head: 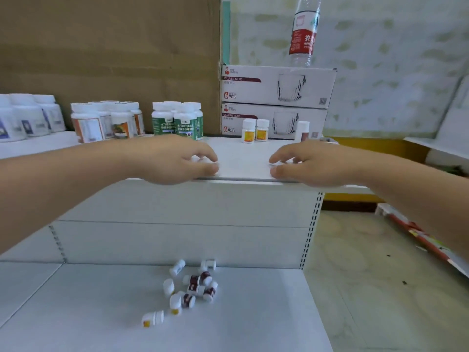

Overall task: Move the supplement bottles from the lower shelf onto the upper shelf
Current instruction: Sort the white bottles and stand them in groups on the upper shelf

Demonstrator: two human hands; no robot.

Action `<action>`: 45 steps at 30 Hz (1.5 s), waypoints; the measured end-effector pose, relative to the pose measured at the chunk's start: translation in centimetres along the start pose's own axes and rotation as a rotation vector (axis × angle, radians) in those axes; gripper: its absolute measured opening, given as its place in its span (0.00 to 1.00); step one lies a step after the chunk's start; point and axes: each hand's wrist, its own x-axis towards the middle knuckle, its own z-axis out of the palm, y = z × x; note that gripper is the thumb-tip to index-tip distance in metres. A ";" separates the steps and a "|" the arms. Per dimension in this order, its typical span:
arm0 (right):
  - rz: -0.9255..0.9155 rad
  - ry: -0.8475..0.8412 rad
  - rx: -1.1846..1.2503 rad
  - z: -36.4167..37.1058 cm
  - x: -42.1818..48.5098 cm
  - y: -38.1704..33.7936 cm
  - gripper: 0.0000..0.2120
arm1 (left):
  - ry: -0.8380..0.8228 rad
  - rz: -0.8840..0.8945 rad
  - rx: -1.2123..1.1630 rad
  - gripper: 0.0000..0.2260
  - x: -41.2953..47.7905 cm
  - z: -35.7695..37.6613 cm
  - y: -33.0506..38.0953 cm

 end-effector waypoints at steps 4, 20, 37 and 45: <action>-0.045 0.034 -0.004 0.4 -2.6 -3.0 0.22 | 0.025 0.021 0.041 0.21 -4.0 -0.1 -1.1; -0.015 -0.040 -0.160 15.6 -4.9 -15.5 0.20 | -0.007 0.188 0.096 0.19 -16.4 11.9 -16.0; -0.042 -0.244 0.097 43.9 10.9 -9.8 0.21 | -0.279 -0.078 -0.271 0.25 -5.9 38.6 -22.4; -0.034 -0.118 0.247 50.0 14.2 -7.1 0.21 | -0.233 -0.056 -0.498 0.12 -3.0 45.0 -23.3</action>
